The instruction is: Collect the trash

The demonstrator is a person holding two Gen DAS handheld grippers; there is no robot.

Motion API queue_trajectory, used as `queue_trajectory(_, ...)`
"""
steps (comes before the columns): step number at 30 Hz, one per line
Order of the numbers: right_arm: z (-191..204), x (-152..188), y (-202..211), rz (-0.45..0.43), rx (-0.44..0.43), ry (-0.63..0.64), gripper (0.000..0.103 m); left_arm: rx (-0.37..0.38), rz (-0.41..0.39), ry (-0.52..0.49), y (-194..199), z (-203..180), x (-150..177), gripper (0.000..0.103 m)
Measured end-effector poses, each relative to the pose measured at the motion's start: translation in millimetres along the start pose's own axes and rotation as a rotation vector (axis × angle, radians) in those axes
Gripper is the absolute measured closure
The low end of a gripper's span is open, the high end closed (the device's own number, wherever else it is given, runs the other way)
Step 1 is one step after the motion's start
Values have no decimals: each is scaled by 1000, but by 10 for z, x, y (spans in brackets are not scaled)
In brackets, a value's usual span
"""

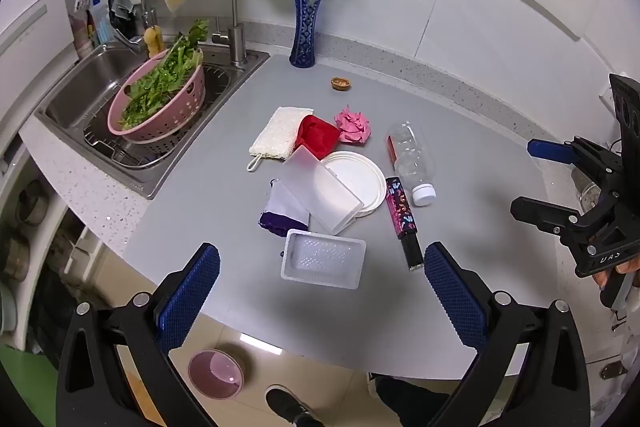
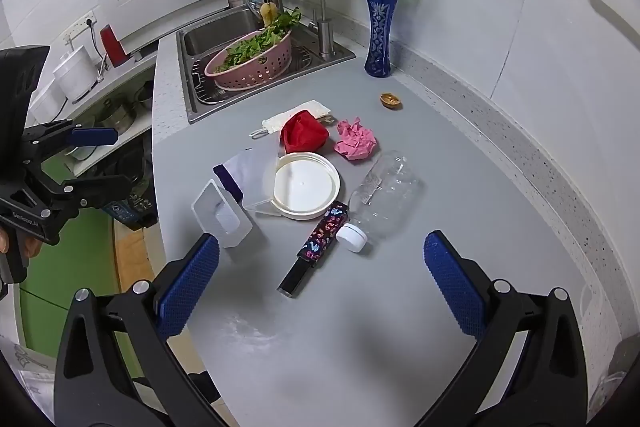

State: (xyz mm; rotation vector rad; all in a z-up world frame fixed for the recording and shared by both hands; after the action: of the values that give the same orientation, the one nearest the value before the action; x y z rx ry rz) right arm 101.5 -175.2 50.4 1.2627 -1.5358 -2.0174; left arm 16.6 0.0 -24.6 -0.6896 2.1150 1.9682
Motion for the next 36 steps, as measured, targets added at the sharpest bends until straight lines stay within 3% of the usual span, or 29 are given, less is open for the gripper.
queue_trajectory(36, 2, -14, -13, -8, 1, -3, 3, 7, 5, 0, 14, -11, -8, 5)
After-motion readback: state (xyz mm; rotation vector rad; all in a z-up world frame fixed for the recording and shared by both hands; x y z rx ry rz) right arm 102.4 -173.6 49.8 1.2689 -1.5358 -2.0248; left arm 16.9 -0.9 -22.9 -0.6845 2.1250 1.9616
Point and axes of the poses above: each gripper's, at about its wrist camera, not at the fingertips, and y roughly against the way its jaws point, z to its left, x to its underside, the point moved 3 cm from there along -y, roughly the way its jaws point, and after that the axes turned 8 degrees about z, right-handed, at the moved point
